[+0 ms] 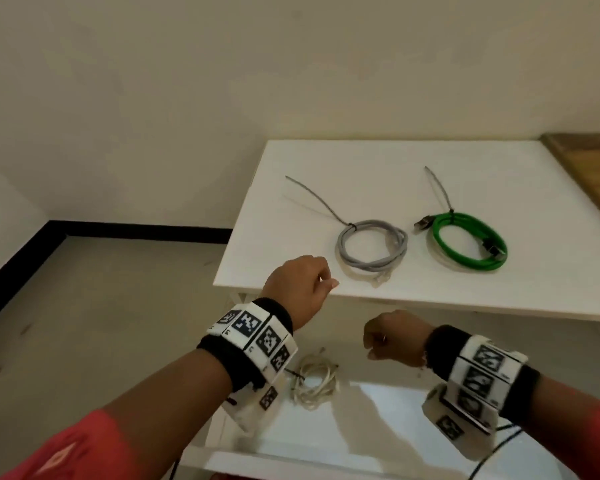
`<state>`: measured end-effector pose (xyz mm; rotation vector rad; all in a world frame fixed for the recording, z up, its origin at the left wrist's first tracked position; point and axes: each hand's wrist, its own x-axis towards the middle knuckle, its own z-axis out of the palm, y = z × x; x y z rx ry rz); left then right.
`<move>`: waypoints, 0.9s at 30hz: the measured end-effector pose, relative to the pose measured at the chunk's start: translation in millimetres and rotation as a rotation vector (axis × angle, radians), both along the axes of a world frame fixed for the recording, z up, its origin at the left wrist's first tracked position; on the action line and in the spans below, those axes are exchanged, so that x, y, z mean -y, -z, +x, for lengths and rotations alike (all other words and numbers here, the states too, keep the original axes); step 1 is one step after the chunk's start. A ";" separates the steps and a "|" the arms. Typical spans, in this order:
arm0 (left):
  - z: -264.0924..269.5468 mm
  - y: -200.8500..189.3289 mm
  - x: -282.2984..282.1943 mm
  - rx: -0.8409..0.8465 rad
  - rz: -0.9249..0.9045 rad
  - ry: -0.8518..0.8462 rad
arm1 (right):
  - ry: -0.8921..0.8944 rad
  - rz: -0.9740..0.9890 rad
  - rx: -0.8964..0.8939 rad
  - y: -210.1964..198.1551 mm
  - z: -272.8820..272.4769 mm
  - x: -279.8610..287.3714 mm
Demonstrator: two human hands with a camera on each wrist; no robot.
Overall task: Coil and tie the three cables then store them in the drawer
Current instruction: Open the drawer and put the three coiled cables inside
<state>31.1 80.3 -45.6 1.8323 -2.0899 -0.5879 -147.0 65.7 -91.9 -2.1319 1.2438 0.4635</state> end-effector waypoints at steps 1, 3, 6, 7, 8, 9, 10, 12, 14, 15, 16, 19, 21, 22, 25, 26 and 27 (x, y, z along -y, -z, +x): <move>-4.5 -5.3 7.5 -0.063 0.016 -0.054 | 0.030 0.015 0.068 -20.7 -11.3 -0.8; -10.9 -10.9 23.0 -0.148 0.090 -0.144 | 0.139 0.074 0.237 -53.6 -32.0 1.5; -21.5 -15.1 50.4 -0.188 0.180 -0.228 | 0.362 0.006 0.478 -85.6 -67.4 21.2; -24.0 -15.2 57.7 -0.179 0.210 -0.250 | 0.448 -0.056 0.543 -91.2 -76.9 30.5; -27.0 -15.3 64.5 -0.163 0.239 -0.263 | 0.535 -0.136 0.580 -95.0 -87.2 41.8; -30.6 -15.8 71.2 -0.138 0.259 -0.270 | 0.615 -0.221 0.596 -96.6 -98.4 53.9; -32.3 -14.3 76.0 -0.103 0.266 -0.275 | 0.686 -0.288 0.591 -95.6 -107.3 65.8; -36.8 -12.4 84.0 -0.019 0.245 -0.285 | 0.811 -0.366 0.528 -89.6 -124.1 89.8; -40.7 -9.3 89.1 0.022 0.232 -0.289 | 0.884 -0.344 0.387 -79.3 -135.4 108.9; -41.6 -7.8 90.0 0.027 0.237 -0.295 | 0.892 -0.304 0.311 -73.2 -138.5 115.9; -42.4 -6.0 91.3 0.032 0.239 -0.304 | 0.892 -0.263 0.257 -67.3 -140.3 121.3; -43.5 -3.4 92.4 0.035 0.226 -0.337 | 0.858 -0.193 0.204 -59.1 -137.8 125.4; -44.4 -4.0 91.1 0.017 0.213 -0.346 | 0.845 -0.195 0.188 -58.1 -135.8 125.1; -45.0 -4.7 90.2 -0.005 0.213 -0.344 | 0.843 -0.205 0.177 -59.5 -134.7 123.8; -46.1 -8.5 82.3 -0.077 0.230 -0.319 | 0.817 -0.201 0.131 -63.4 -133.4 116.3; -46.3 -10.4 77.6 -0.079 0.230 -0.296 | 0.806 -0.190 0.127 -64.8 -133.8 110.9; -46.4 -11.2 73.2 -0.073 0.227 -0.267 | 0.794 -0.181 0.130 -65.6 -134.5 105.0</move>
